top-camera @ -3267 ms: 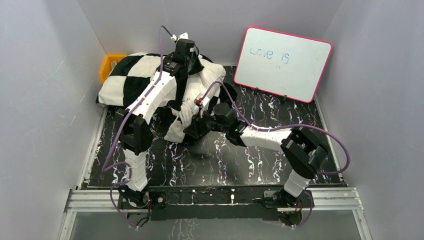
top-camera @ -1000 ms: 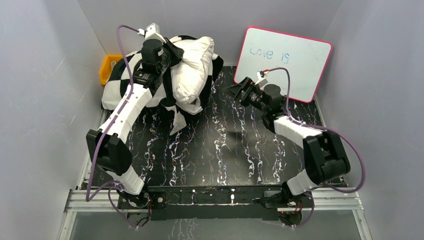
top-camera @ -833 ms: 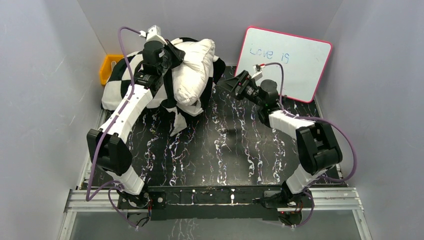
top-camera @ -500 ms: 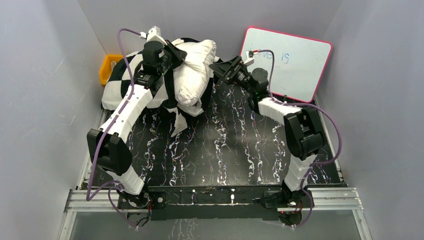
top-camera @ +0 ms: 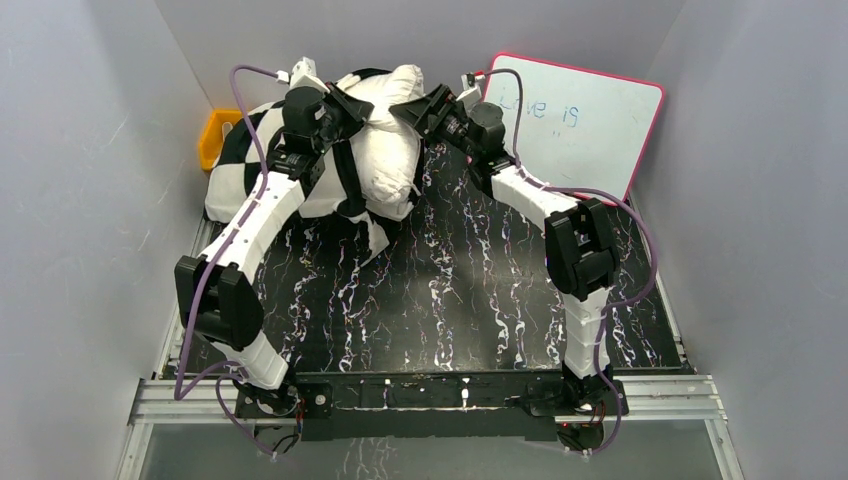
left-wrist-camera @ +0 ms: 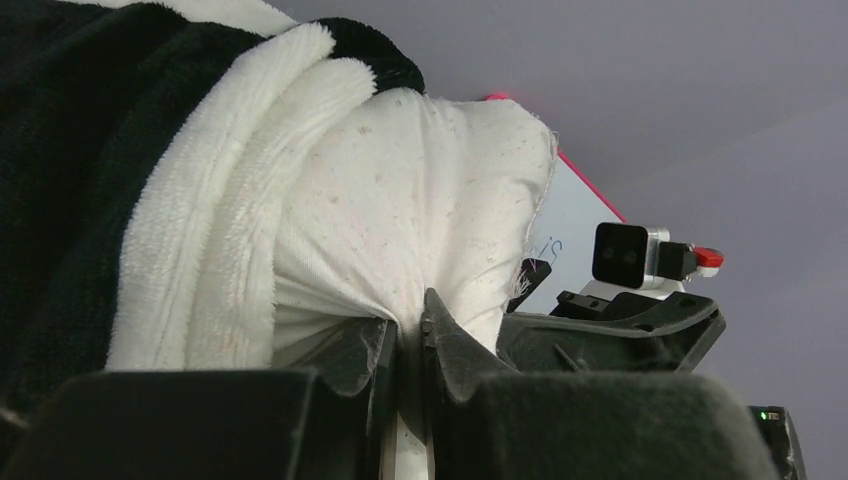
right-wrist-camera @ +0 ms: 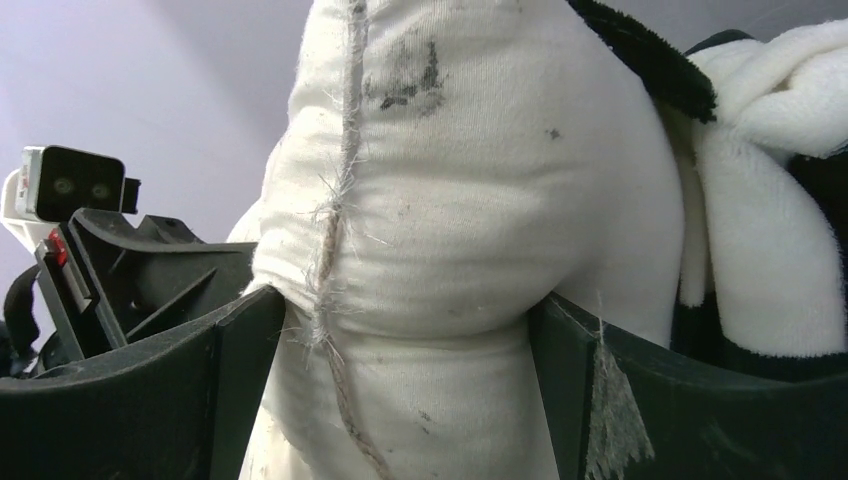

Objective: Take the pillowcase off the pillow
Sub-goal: Remove the pillow from the pillowcase.

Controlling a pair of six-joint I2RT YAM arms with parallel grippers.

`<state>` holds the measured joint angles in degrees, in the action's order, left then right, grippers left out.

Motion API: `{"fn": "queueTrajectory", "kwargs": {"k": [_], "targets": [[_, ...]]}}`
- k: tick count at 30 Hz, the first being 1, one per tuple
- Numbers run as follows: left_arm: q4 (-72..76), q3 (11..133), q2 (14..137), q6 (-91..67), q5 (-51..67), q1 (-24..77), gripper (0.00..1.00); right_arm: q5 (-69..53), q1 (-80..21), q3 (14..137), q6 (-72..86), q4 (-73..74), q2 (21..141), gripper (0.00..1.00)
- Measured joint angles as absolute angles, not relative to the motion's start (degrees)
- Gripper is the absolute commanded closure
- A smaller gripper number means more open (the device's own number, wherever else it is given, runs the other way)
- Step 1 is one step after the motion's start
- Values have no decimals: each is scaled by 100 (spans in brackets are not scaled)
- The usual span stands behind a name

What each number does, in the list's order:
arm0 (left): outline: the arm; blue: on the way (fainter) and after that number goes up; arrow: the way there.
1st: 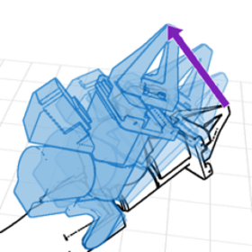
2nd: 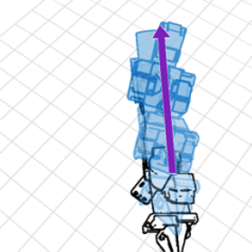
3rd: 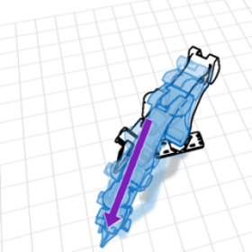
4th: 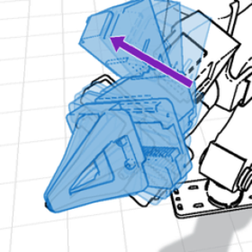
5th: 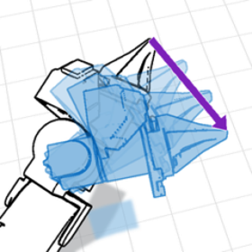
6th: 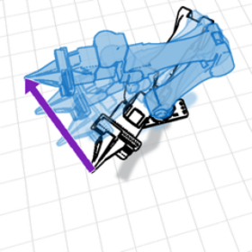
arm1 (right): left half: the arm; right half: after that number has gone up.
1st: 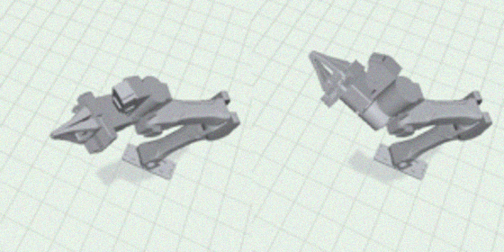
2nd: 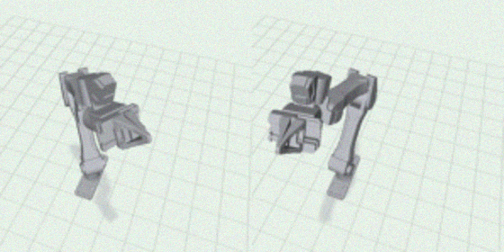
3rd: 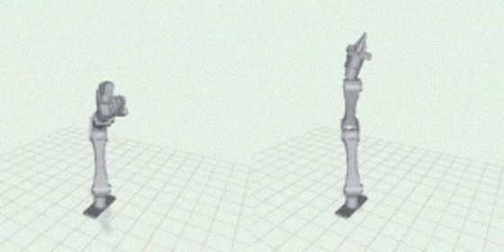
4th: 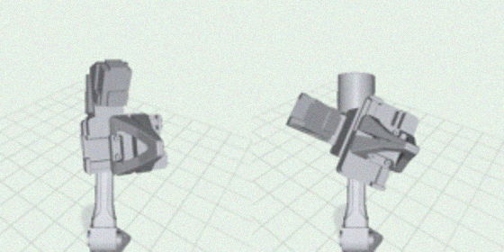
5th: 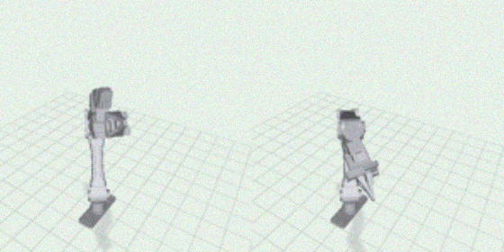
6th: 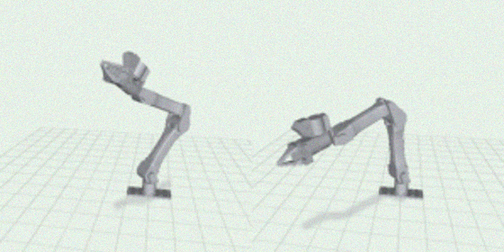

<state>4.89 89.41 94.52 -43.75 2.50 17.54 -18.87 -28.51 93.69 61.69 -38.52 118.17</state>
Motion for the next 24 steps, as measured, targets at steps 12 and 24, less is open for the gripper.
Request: {"fn": "queueTrajectory", "kwargs": {"k": [12, 24], "targets": [[757, 8584, 9719, -4700, 550, 1841, 100, -1658, -2902, 9996, 4915, -2134, 11852, 2], [637, 8392, 9817, -4869, 657, 1955, 100, -1424, -2919, 8923, 4563, -3170, 11598, 1]]}}
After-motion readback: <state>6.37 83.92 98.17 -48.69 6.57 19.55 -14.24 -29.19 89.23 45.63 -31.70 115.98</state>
